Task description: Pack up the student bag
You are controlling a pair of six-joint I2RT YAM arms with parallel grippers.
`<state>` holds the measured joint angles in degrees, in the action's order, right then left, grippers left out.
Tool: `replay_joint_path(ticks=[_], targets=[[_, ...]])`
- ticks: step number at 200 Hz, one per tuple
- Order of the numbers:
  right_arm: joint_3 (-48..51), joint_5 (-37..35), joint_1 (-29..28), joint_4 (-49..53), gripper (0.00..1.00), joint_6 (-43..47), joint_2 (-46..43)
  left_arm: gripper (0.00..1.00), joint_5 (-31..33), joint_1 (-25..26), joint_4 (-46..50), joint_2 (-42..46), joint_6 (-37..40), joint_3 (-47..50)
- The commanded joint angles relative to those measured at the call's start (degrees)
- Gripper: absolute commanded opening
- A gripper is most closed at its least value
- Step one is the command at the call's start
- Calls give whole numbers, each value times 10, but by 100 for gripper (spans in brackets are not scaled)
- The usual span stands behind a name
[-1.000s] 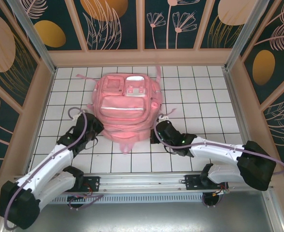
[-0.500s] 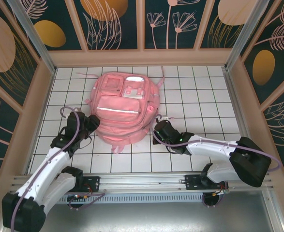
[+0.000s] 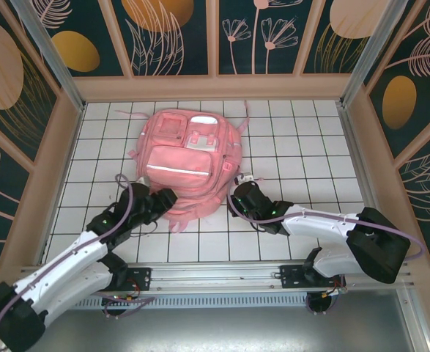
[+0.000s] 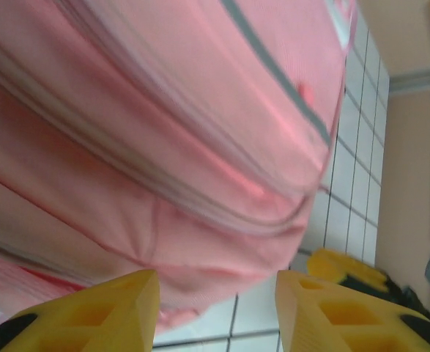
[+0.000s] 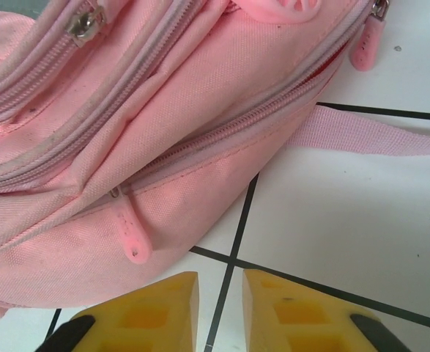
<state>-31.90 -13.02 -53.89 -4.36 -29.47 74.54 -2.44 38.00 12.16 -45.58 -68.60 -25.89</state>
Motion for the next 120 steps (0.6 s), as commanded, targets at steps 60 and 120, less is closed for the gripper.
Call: replay_joint_path(ticks=[60,120], targets=[[35,2,-4,-48,27,5,-15,52,81,131,-58,-116,-103,-49],[22,38,-18,-92,37,62,-5,59,136,132,-78,-186,-116,-55]])
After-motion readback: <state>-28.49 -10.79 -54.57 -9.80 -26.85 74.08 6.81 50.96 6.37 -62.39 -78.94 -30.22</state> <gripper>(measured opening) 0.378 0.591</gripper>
